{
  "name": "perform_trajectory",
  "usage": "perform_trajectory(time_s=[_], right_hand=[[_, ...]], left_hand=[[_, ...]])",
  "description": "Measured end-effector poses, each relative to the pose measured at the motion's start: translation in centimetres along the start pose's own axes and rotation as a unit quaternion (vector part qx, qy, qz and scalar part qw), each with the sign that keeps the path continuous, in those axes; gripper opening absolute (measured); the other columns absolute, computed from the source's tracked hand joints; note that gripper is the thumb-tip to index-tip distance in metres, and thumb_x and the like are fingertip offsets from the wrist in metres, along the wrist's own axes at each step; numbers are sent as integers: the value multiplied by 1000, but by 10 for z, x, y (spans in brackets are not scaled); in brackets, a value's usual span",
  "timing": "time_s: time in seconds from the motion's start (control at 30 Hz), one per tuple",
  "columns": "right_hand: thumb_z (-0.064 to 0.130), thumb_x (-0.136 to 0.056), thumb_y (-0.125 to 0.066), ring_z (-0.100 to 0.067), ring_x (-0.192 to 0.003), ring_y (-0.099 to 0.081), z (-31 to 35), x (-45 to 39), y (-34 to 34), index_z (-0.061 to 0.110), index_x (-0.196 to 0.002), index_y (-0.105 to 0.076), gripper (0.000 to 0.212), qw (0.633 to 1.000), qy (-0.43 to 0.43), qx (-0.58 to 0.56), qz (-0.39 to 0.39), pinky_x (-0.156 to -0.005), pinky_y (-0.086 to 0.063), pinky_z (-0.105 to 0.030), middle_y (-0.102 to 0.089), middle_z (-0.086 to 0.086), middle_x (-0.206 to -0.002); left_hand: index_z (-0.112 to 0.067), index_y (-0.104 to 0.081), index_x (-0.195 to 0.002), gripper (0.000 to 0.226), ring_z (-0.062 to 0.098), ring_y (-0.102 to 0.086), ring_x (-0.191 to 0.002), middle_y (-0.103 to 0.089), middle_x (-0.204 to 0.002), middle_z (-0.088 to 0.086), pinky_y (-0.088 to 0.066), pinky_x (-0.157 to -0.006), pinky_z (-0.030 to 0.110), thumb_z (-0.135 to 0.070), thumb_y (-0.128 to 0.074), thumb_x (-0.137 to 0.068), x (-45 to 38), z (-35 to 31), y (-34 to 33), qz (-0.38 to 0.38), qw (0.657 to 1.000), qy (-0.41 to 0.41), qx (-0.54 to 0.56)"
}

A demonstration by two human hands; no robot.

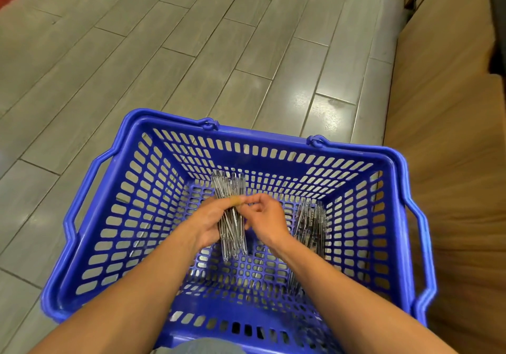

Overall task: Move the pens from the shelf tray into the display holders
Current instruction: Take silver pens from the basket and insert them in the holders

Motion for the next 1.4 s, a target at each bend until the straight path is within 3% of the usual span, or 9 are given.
perform_trajectory(time_s=[0.23, 0.33, 0.43, 0.6, 0.7, 0.93, 1.07, 1.2, 1.4], right_hand=[[32, -87, -72, -13, -58, -63, -5, 4, 9, 11, -90, -65, 22, 999, 2, 10, 52, -59, -55, -25, -71, 1, -78], [35, -96, -58, -11, -72, -65, -35, -5, 48, 18, -89, -62, 19, 988, -73, 130, -43, -60, -49, -19, -68, 3, -90], [25, -99, -54, -13, -69, -62, -69, -12, 85, 12, -92, -62, 17, 920, -169, 334, -112, -51, -43, -19, -63, -1, -83], [18, -96, -53, -20, -80, -57, -66, -30, 93, 4, -124, -47, 32, 819, -137, 543, -128, -71, -53, -31, -55, -7, -90], [19, -92, -60, -18, -85, -60, -66, -41, 81, 1, -135, -40, 50, 804, -137, 569, -106, -77, -54, -30, -59, -7, -96], [28, -103, -43, -13, -62, -59, -73, -47, 88, 2, -113, -50, 30, 878, -192, 415, -143, -50, -51, -23, -56, -3, -77], [23, -95, -61, -21, -85, -62, -78, -34, 93, 10, -109, -53, 21, 936, -187, 251, -163, -71, -56, -32, -59, -6, -98], [22, -98, -54, -11, -64, -50, -69, -15, 97, 13, -95, -54, 9, 965, -192, 134, -118, -52, -42, -23, -57, 0, -86], [24, -103, -41, -10, -57, -43, -17, 49, 98, 6, -105, -55, 23, 980, -177, 84, -25, -51, -42, -22, -51, -3, -78]], left_hand=[[6, -67, -108, 34, 26, -71, -67, -73, -89, 21, -58, -55, 35, -8, -76, -77, -2, 3, 4, -50, 998, 12, -35], [3, -67, -98, 18, 19, -68, -59, -71, -70, 12, -57, -49, 29, -4, -72, -82, -2, 1, 9, -74, 996, 10, -41], [4, -65, -98, 16, 20, -69, -59, -71, -70, 13, -57, -49, 29, -1, -70, -84, -1, 1, 12, -87, 995, 15, -47], [6, -62, -104, 23, 21, -69, -61, -70, -73, 14, -57, -51, 29, 1, -70, -83, -1, 2, 12, -98, 994, 11, -50], [7, -63, -104, 24, 21, -70, -61, -71, -74, 15, -57, -51, 30, 1, -70, -83, -1, 2, 11, -97, 994, 13, -51], [8, -64, -102, 20, 22, -70, -61, -72, -73, 15, -57, -50, 29, 3, -69, -84, -1, 3, 14, -102, 993, 19, -50], [7, -63, -109, 27, 20, -70, -58, -72, -74, 14, -57, -50, 28, 1, -70, -84, 5, 3, 12, -112, 992, 22, -63], [7, -51, -120, 40, 21, -69, -58, -70, -80, 17, -57, -48, 30, 3, -69, -84, 24, 1, 11, -131, 988, 29, -71], [2, -65, -86, 1, 20, -66, -61, -67, -71, 12, -58, -52, 29, 2, -64, -86, 93, -19, -9, -122, 987, 56, -93]])
Point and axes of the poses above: each hand's wrist, its own x-axis away from the middle knuckle, its own y-axis out of the back of the hand, z = x × y, the point moved 8 cm from there along -x, towards the middle knuckle
